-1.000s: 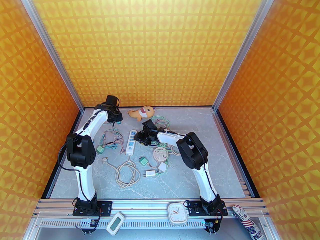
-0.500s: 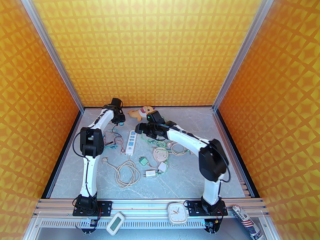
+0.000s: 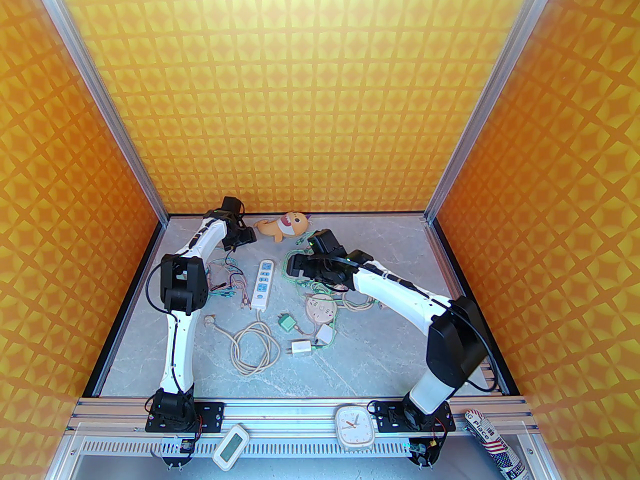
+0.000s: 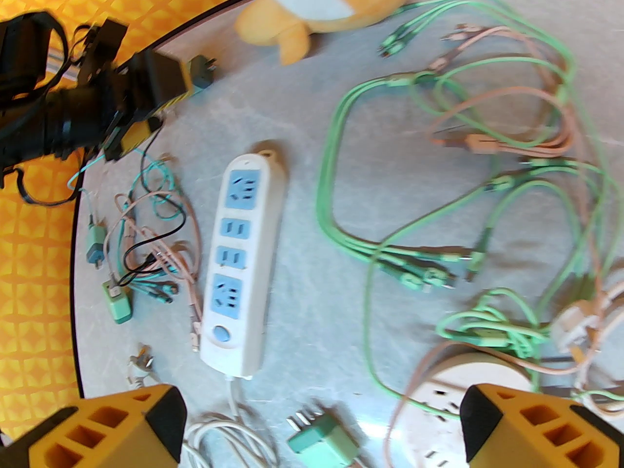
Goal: Pull the plug off the socket
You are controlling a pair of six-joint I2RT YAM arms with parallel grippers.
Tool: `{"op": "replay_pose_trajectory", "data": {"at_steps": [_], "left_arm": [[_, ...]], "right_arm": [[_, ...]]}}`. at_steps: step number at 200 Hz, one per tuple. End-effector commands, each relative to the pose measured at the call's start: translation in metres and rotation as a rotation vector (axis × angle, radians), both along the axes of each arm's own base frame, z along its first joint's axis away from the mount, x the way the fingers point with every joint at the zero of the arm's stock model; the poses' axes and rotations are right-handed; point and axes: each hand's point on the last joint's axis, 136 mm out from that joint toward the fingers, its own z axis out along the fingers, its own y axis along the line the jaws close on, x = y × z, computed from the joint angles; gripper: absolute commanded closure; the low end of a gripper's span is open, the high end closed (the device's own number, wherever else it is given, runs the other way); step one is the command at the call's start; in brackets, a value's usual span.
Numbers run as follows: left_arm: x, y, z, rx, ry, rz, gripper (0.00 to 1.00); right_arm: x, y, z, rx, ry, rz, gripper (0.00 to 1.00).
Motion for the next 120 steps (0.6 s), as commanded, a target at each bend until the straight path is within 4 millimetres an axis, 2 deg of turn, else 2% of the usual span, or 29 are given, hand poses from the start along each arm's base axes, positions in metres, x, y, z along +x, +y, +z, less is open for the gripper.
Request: {"op": "replay_pose_trajectory", "data": {"at_steps": [1, 23, 31, 46, 50, 89, 120], "left_arm": [[-0.001, -0.001, 0.069, -0.050, -0.128, 0.004, 0.19], [-0.012, 0.000, 0.100, -0.057, -0.183, 0.001, 0.14], [-0.017, 0.002, 0.112, -0.059, -0.205, 0.001, 0.07], [-0.029, 0.003, 0.132, -0.063, -0.242, 0.000, 0.04], [-0.033, 0.004, 0.137, -0.062, -0.250, -0.001, 0.00], [-0.074, 0.016, 0.170, -0.032, -0.326, 0.001, 0.01], [-0.108, 0.034, 0.190, 0.026, -0.409, 0.018, 0.01]], "right_arm": [[0.004, -0.021, 0.014, -0.054, -0.068, -0.039, 0.02], [0.007, -0.035, 0.024, -0.077, -0.110, -0.069, 0.02], [0.008, -0.040, 0.027, -0.086, -0.123, -0.081, 0.02], [0.011, -0.048, 0.035, -0.098, -0.157, -0.098, 0.01], [0.011, -0.051, 0.037, -0.103, -0.165, -0.103, 0.01], [0.015, -0.076, 0.054, -0.166, -0.252, -0.150, 0.01], [0.014, -0.108, 0.067, -0.276, -0.340, -0.213, 0.02]]}}
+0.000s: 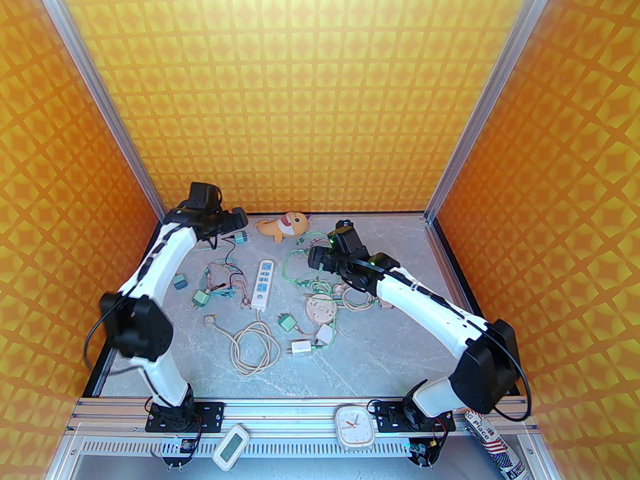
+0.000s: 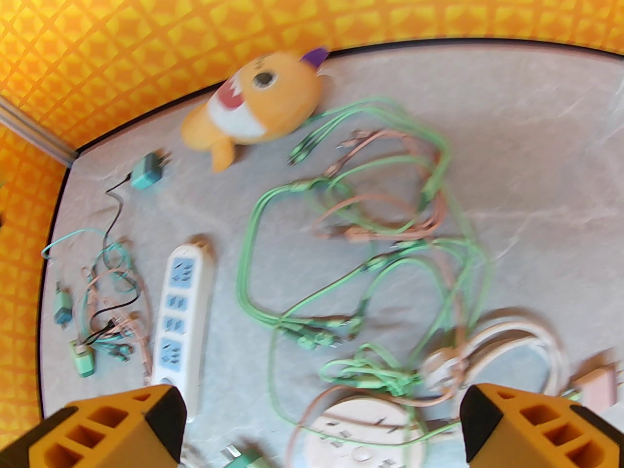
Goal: Pull the plug off the socket
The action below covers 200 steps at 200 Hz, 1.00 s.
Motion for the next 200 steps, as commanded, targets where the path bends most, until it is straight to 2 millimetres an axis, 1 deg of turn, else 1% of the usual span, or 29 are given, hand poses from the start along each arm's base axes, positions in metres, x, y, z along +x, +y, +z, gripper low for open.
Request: {"op": "replay_pose_trajectory", "data": {"at_steps": [1, 4, 6, 11, 15, 23, 39, 40, 41, 45, 58, 64, 76, 89, 94, 96, 99, 117, 131, 136, 138, 141, 162, 176, 184, 200], "left_arm": [[-0.018, 0.019, 0.010, 0.064, -0.067, 0.030, 0.01], [-0.021, 0.022, 0.017, 0.073, -0.086, 0.037, 0.01], [-0.026, 0.023, 0.012, 0.080, -0.079, 0.040, 0.01], [-0.032, 0.029, 0.011, 0.099, -0.086, 0.053, 0.01], [-0.037, 0.033, 0.014, 0.110, -0.103, 0.064, 0.01], [-0.047, 0.041, 0.016, 0.131, -0.124, 0.078, 0.01], [-0.069, 0.060, 0.010, 0.186, -0.150, 0.115, 0.01], [-0.069, 0.061, 0.014, 0.188, -0.162, 0.117, 0.01], [-0.072, 0.063, 0.009, 0.192, -0.153, 0.119, 0.01], [-0.076, 0.067, 0.009, 0.203, -0.162, 0.129, 0.01], [-0.092, 0.086, -0.003, 0.231, -0.160, 0.173, 0.01], [-0.099, 0.094, -0.011, 0.249, -0.147, 0.189, 0.01], [-0.109, 0.109, -0.021, 0.315, -0.156, 0.235, 0.01], [-0.118, 0.117, -0.030, 0.362, -0.173, 0.255, 0.01], [-0.119, 0.118, -0.038, 0.379, -0.170, 0.252, 0.01], [-0.122, 0.119, -0.032, 0.382, -0.197, 0.257, 0.01], [-0.123, 0.121, -0.032, 0.391, -0.211, 0.260, 0.01], [-0.126, 0.133, -0.049, 0.452, -0.233, 0.300, 0.01], [-0.127, 0.144, -0.066, 0.469, -0.191, 0.339, 0.01], [-0.128, 0.147, -0.067, 0.465, -0.185, 0.353, 0.01], [-0.126, 0.148, -0.077, 0.467, -0.155, 0.349, 0.01], [-0.125, 0.150, -0.083, 0.468, -0.136, 0.355, 0.01], [-0.115, 0.160, -0.109, 0.475, -0.091, 0.374, 0.01], [-0.106, 0.162, -0.118, 0.491, -0.120, 0.369, 0.01], [-0.101, 0.163, -0.119, 0.499, -0.155, 0.366, 0.01], [-0.091, 0.163, -0.123, 0.505, -0.213, 0.370, 0.01]], "right_arm": [[0.002, -0.031, 0.020, -0.112, -0.108, -0.069, 0.02], [0.002, -0.035, 0.022, -0.123, -0.117, -0.074, 0.01], [0.002, -0.037, 0.022, -0.135, -0.121, -0.076, 0.02], [0.001, -0.041, 0.025, -0.155, -0.144, -0.077, 0.02], [0.001, -0.044, 0.027, -0.171, -0.164, -0.077, 0.02], [-0.001, -0.052, 0.031, -0.212, -0.201, -0.091, 0.02], [-0.007, -0.076, 0.036, -0.291, -0.266, -0.152, 0.02], [-0.007, -0.077, 0.037, -0.294, -0.270, -0.157, 0.02], [-0.008, -0.079, 0.037, -0.301, -0.273, -0.160, 0.02], [-0.010, -0.085, 0.038, -0.323, -0.289, -0.177, 0.02], [-0.016, -0.105, 0.038, -0.394, -0.326, -0.232, 0.01], [-0.019, -0.113, 0.035, -0.427, -0.335, -0.251, 0.02], [-0.024, -0.128, 0.029, -0.471, -0.340, -0.284, 0.01], [-0.027, -0.141, 0.018, -0.513, -0.331, -0.302, 0.02], [-0.028, -0.145, 0.013, -0.532, -0.329, -0.306, 0.02], [-0.029, -0.146, 0.011, -0.538, -0.330, -0.308, 0.02], [-0.030, -0.149, 0.007, -0.549, -0.327, -0.314, 0.02], [-0.035, -0.163, -0.012, -0.602, -0.319, -0.349, 0.02], [-0.038, -0.174, -0.028, -0.642, -0.313, -0.375, 0.02], [-0.039, -0.178, -0.032, -0.651, -0.315, -0.386, 0.01], [-0.040, -0.179, -0.035, -0.656, -0.312, -0.388, 0.02], [-0.041, -0.181, -0.040, -0.664, -0.308, -0.389, 0.02], [-0.040, -0.189, -0.063, -0.667, -0.306, -0.389, 0.02], [-0.037, -0.191, -0.075, -0.657, -0.304, -0.389, 0.02], [-0.033, -0.192, -0.081, -0.644, -0.313, -0.383, 0.01], [-0.021, -0.191, -0.082, -0.637, -0.310, -0.353, 0.01]]}}
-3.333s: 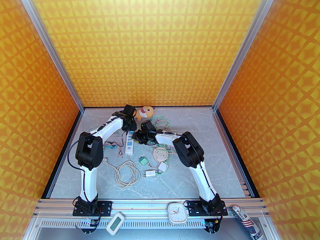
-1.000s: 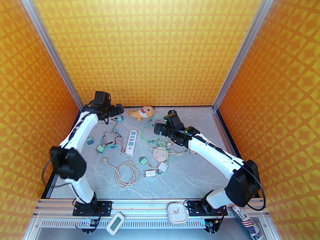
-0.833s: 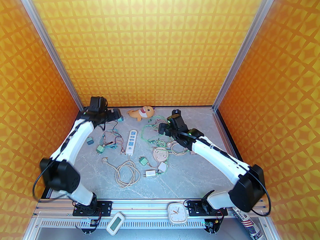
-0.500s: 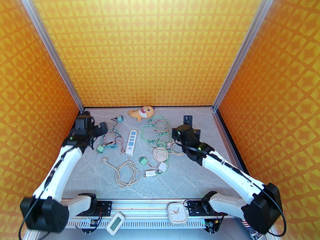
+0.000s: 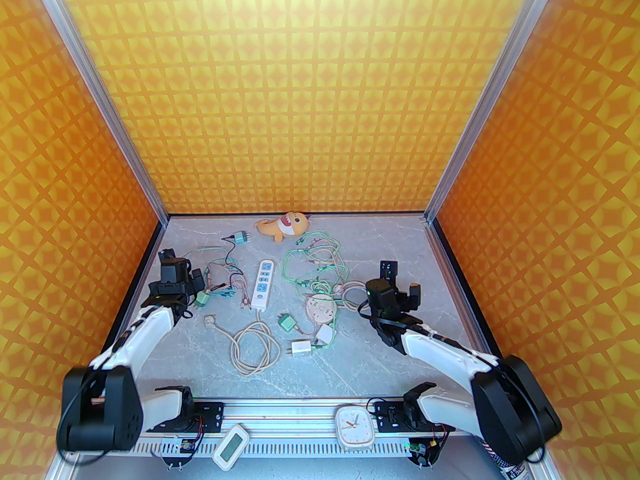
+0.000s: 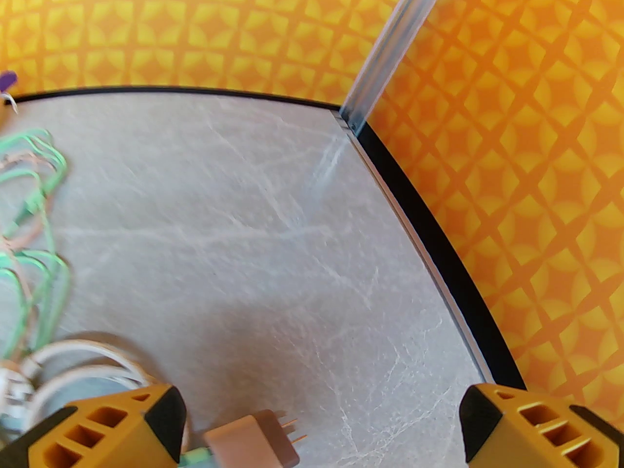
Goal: Pull the plug off the socket
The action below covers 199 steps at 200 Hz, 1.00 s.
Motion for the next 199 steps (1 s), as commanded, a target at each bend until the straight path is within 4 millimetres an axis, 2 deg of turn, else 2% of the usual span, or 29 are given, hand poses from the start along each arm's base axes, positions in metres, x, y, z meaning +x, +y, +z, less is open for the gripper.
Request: {"op": "replay_pose_trajectory", "data": {"at_steps": [1, 21, 52, 80, 105, 115, 171, 199], "left_arm": [[0.022, 0.007, 0.013, 0.060, -0.151, -0.003, 0.01], [0.035, 0.005, 0.005, 0.074, -0.180, -0.027, 0.01], [0.048, -0.004, -0.001, 0.072, -0.234, -0.083, 0.01], [0.056, -0.017, -0.007, 0.084, -0.225, -0.150, 0.01], [0.056, -0.028, -0.006, 0.075, -0.248, -0.219, 0.01], [0.054, -0.031, -0.005, 0.074, -0.261, -0.238, 0.01], [0.053, -0.038, -0.004, 0.069, -0.285, -0.281, 0.01], [0.051, -0.044, -0.003, 0.066, -0.309, -0.316, 0.01]], "right_arm": [[0.024, 0.006, 0.016, 0.037, -0.097, 0.043, 0.02], [0.040, 0.012, 0.013, 0.021, -0.101, 0.106, 0.02], [0.063, 0.005, 0.007, 0.074, -0.069, 0.133, 0.01], [0.073, -0.005, -0.002, 0.125, -0.026, 0.118, 0.01], [0.081, 0.004, -0.004, 0.201, -0.022, 0.205, 0.02], [0.082, 0.010, -0.004, 0.214, -0.032, 0.245, 0.02], [0.061, 0.005, 0.012, 0.252, -0.181, 0.261, 0.01], [0.047, 0.002, -0.004, 0.250, -0.275, 0.265, 0.02]]}}
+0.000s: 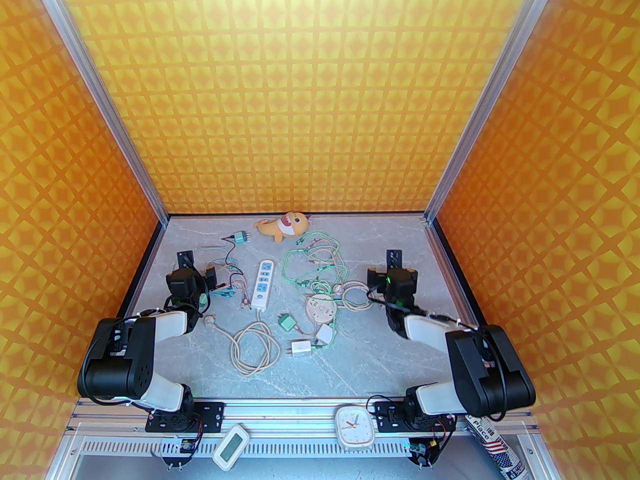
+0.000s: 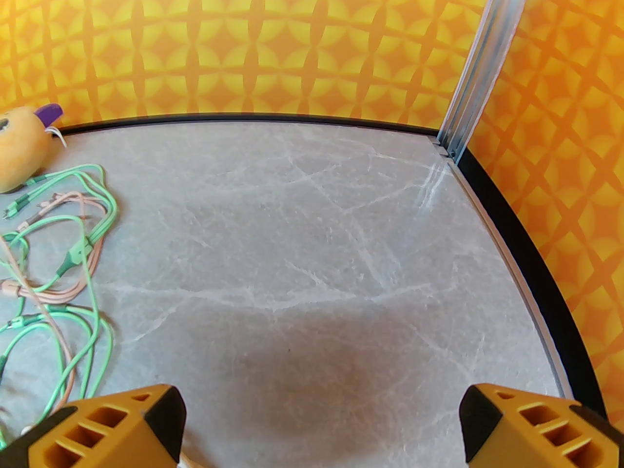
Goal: Pull the plug off the socket
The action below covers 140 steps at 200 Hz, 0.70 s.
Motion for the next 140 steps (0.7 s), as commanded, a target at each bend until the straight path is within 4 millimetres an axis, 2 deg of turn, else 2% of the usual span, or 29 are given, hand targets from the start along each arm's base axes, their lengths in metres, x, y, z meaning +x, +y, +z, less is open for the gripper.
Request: {"op": "replay_pose_trajectory", "data": {"at_steps": [1, 17, 35, 140], "left_arm": [[-0.001, -0.012, 0.008, 0.003, -0.050, -0.069, 0.01], [-0.005, -0.015, 0.010, 0.004, -0.080, -0.092, 0.01], [-0.011, -0.015, 0.005, 0.004, -0.124, -0.092, 0.01], [-0.012, -0.012, 0.003, -0.001, -0.122, -0.080, 0.01]], "right_arm": [[-0.002, 0.002, 0.006, 0.042, -0.138, 0.018, 0.02], [0.003, 0.007, 0.012, 0.038, -0.161, 0.046, 0.01], [0.013, 0.012, 0.003, 0.042, -0.073, 0.072, 0.01], [0.013, 0.010, 0.003, 0.059, -0.075, 0.084, 0.02]]}}
